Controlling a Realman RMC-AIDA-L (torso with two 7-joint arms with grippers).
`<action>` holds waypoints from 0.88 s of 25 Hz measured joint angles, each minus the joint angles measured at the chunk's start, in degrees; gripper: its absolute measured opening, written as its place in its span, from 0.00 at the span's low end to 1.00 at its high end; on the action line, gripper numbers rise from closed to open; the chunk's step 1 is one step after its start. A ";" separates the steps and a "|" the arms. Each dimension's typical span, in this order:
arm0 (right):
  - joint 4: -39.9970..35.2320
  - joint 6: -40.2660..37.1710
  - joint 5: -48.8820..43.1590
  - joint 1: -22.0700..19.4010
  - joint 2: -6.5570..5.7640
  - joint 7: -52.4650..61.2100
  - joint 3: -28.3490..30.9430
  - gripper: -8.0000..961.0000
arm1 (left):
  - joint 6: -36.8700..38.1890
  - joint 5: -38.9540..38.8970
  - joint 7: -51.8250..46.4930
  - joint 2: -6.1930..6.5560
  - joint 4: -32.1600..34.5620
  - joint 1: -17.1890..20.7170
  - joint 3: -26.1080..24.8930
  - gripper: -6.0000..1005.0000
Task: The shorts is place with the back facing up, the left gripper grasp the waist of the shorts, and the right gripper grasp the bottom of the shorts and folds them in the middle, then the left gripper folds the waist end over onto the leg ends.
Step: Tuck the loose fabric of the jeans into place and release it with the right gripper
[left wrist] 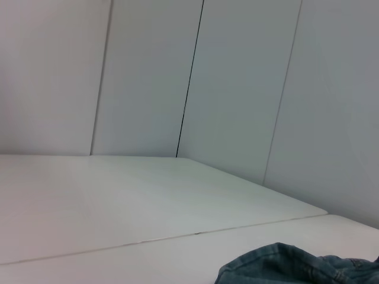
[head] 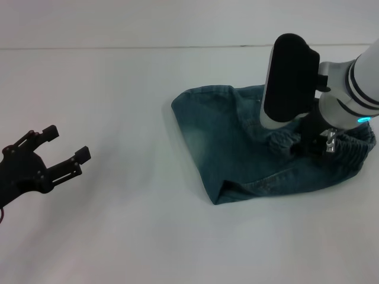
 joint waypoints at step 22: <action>2.28 11.86 7.96 -3.56 -0.62 10.78 12.35 0.14 | 0.52 0.01 -1.39 0.11 1.75 -0.58 -0.77 0.93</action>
